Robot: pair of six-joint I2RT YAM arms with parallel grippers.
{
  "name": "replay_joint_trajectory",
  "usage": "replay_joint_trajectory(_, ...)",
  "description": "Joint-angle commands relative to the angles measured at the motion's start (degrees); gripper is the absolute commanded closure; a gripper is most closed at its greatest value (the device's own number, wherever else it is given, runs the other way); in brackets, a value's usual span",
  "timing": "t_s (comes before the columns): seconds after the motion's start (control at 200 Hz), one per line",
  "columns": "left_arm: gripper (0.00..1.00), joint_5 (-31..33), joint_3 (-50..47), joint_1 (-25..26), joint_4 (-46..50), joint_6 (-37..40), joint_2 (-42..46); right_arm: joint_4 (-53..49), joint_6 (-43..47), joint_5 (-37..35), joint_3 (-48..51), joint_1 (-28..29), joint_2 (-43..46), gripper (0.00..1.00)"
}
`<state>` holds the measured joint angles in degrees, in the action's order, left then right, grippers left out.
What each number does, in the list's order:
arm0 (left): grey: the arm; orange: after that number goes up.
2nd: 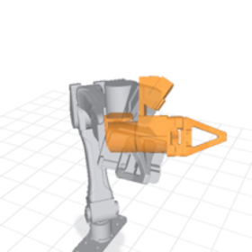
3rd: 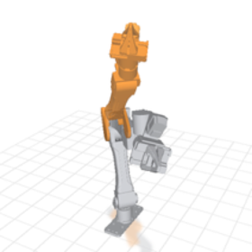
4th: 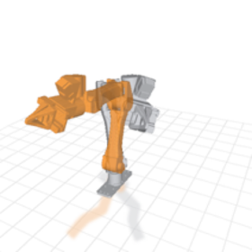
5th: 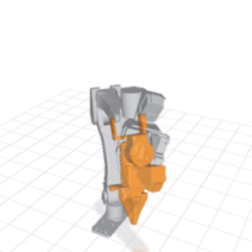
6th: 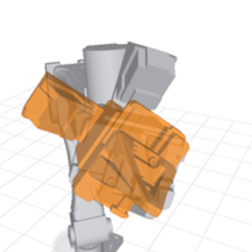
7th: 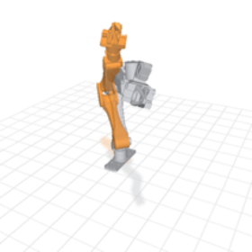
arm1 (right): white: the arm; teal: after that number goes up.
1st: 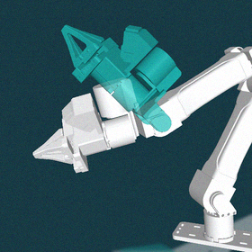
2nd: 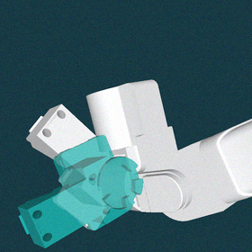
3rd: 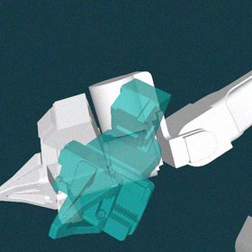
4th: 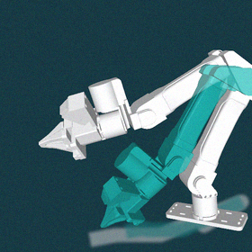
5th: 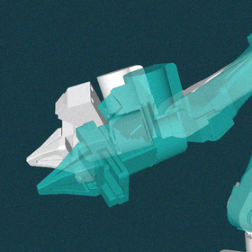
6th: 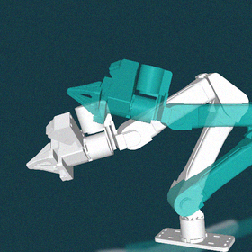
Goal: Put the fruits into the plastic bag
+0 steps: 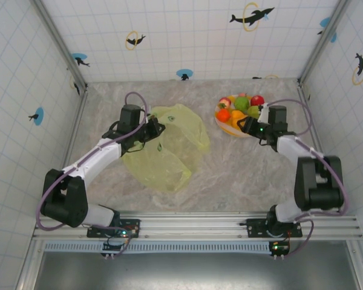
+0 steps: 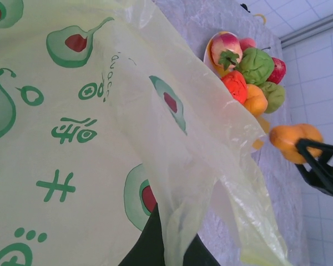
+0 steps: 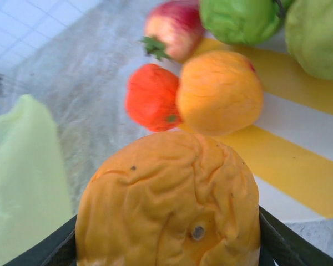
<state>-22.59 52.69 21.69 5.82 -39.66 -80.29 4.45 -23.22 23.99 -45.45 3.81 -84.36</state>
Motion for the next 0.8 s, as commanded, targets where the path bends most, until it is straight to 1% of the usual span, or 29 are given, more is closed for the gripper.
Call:
replay_joint_trajectory(0.0,1.0,-1.66,-0.64,-0.16,-2.66,-1.82,1.45,-1.45,5.17,1.89,4.2,3.43,9.13,0.45)
replay_joint_trajectory(0.09,1.0,-1.95,-0.93,-0.16,-2.97,-2.12,1.54,-2.96,10.47,2.52,6.86,8.39,16.32,0.46)
replay_joint_trajectory(0.18,1.0,-2.12,-1.17,-0.15,-3.22,-2.26,1.28,-3.83,15.46,2.66,8.67,15.41,22.3,0.46)
replay_joint_trajectory(0.295,1.0,-2.85,-1.4,-0.19,-3.55,-2.52,0.97,-5.49,22.2,0.49,9.33,25.01,25.67,0.46)
replay_joint_trajectory(0.38,1.0,-3.16,-1.4,-0.17,-3.7,-2.73,0.86,-7.8,26.59,-1.48,8.69,30.9,24.65,0.47)
replay_joint_trajectory(0.4,1.0,-3.29,-1.36,-0.17,-3.67,-2.66,0.91,-8.6,27.58,-3.78,8.4,31.98,24.06,0.47)
replay_joint_trajectory(0.49,1.0,-3.28,-1.19,-0.14,-3.32,-2.61,0.93,-11.24,31.57,-8.12,7.75,35.8,21.43,0.49)
replay_joint_trajectory(0.566,1.0,-3.51,-1.09,-0.18,-3.03,-2.66,0.93,-11.84,33.8,-10.79,7.98,38.21,19.56,0.49)
replay_joint_trajectory(0.671,1.0,-3.96,-1.09,-0.12,-2.98,-2.95,1.09,-10.71,35.46,-13.29,9.31,39.79,17.24,0.5)
replay_joint_trajectory(0.796,1.0,-4.35,-1.19,-0.01,-3.15,-3.99,1.27,-9.07,37.88,-18.82,9.59,43.56,13.83,0.51)
